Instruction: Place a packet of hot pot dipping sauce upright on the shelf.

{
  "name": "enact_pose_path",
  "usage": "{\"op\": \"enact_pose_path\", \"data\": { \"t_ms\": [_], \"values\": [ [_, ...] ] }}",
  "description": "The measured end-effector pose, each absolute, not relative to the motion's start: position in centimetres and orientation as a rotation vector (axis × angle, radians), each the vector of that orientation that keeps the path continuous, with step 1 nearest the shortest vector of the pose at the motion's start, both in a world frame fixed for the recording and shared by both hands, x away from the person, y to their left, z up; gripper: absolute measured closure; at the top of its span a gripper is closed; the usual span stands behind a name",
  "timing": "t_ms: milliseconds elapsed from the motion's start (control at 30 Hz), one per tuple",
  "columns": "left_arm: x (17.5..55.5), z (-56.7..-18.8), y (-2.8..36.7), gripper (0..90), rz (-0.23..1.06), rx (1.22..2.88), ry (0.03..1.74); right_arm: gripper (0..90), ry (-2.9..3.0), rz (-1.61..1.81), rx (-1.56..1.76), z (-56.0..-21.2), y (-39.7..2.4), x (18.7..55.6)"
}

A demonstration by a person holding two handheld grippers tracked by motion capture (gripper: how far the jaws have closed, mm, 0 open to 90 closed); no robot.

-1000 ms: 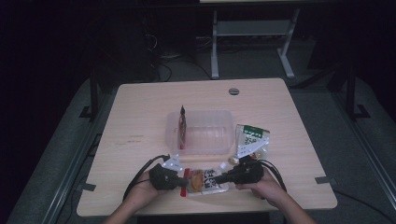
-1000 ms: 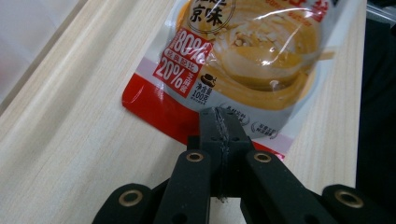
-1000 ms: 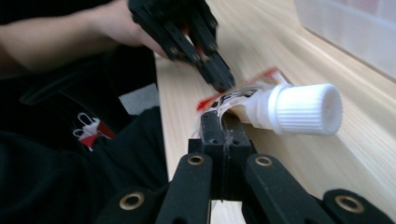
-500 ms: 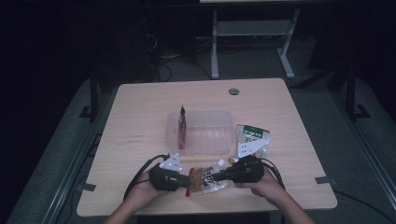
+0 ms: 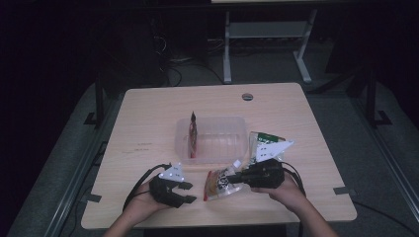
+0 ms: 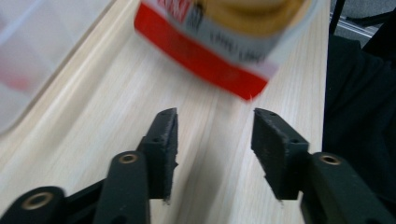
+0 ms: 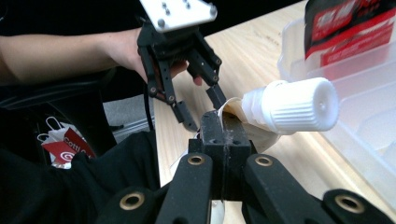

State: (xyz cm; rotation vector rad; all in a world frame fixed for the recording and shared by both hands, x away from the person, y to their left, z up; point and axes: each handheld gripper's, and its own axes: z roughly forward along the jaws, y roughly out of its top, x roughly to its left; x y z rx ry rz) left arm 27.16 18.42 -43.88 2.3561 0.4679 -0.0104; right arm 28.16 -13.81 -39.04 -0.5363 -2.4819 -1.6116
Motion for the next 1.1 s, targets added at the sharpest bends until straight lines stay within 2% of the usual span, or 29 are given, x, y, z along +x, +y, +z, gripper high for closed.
{"op": "enact_pose_path", "data": {
  "t_ms": [267,500,1100],
  "values": [
    [27.6,-44.2,19.8,38.1,-0.039,2.354,0.512,90.0,-2.500,-1.664,-0.517,-37.2,-13.9,28.9],
    [27.7,-44.5,19.9,34.0,-0.039,2.353,0.507,90.0,-2.500,-1.700,-0.514,-36.0,-13.9,29.6],
    [27.7,-44.5,20.0,32.6,-0.044,2.356,0.505,90.0,-2.548,-1.770,-0.566,-32.7,-15.4,32.1]
  ]
}}
